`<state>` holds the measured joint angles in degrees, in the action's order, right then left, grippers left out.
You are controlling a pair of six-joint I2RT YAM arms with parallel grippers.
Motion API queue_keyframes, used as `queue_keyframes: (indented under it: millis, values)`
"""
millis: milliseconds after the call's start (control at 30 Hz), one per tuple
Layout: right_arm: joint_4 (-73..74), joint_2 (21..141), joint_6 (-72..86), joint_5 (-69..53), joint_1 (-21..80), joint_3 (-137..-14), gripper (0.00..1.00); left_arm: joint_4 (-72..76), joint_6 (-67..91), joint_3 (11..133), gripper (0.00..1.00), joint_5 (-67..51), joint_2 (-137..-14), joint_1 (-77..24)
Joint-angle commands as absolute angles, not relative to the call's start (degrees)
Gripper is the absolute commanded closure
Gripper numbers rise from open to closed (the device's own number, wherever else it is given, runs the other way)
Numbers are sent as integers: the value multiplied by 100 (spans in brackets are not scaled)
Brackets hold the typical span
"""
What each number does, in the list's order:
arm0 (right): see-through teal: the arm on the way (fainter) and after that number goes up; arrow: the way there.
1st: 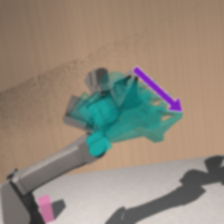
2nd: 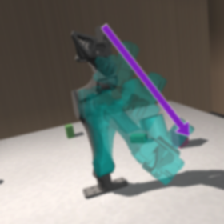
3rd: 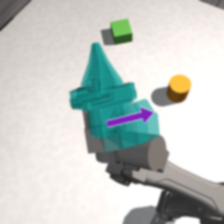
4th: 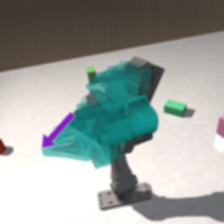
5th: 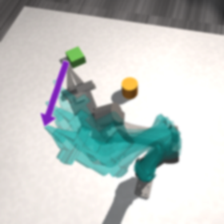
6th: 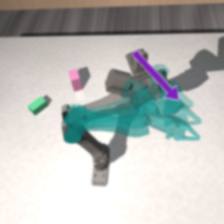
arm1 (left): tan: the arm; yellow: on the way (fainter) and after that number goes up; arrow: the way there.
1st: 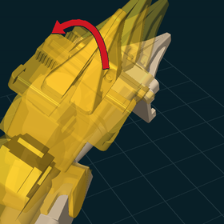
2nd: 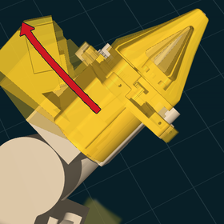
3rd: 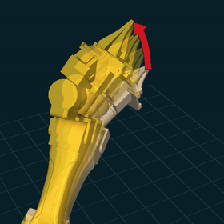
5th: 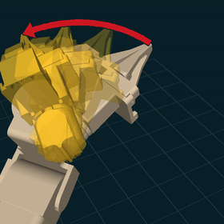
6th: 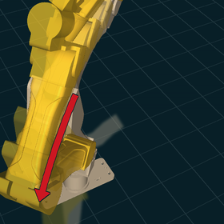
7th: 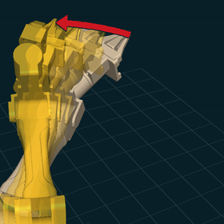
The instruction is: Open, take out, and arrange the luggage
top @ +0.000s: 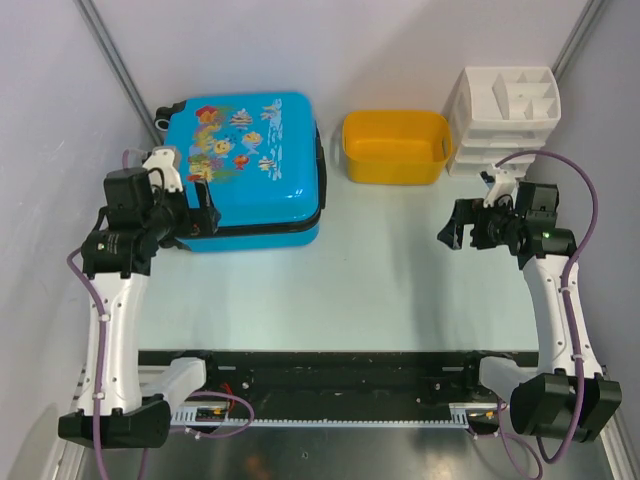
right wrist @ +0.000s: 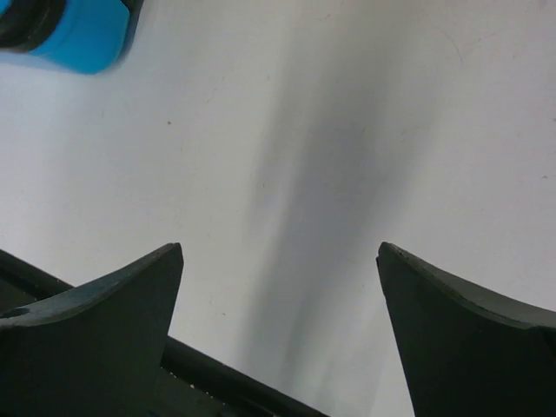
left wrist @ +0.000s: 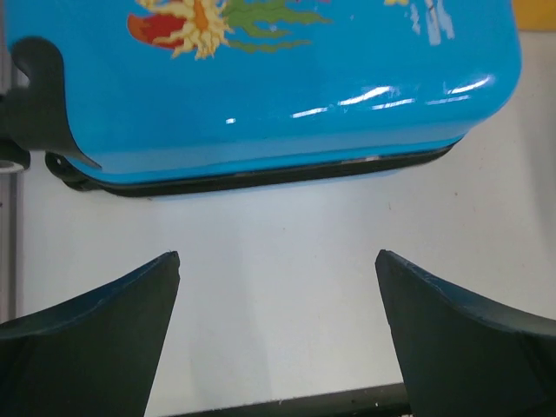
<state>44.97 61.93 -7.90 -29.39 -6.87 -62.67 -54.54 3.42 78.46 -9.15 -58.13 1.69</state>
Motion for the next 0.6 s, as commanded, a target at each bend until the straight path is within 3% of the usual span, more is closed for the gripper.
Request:
queue_keyframes:
  millis: [0, 333, 567]
  values:
    - [3693, 6257, -186, -3277, -633, -6311, 0, -5291, -122, 8384, 0, -975, -5896, 211]
    - [1007, 8111, 2311, -3772, 508, -6328, 2, -5159, -281, 9325, 0, -1862, -6591, 202]
    - [-2202, 9918, 4347, -3673, 1450, -6328, 21, -4966, -237, 9492, 0, -2311, -6671, 202]
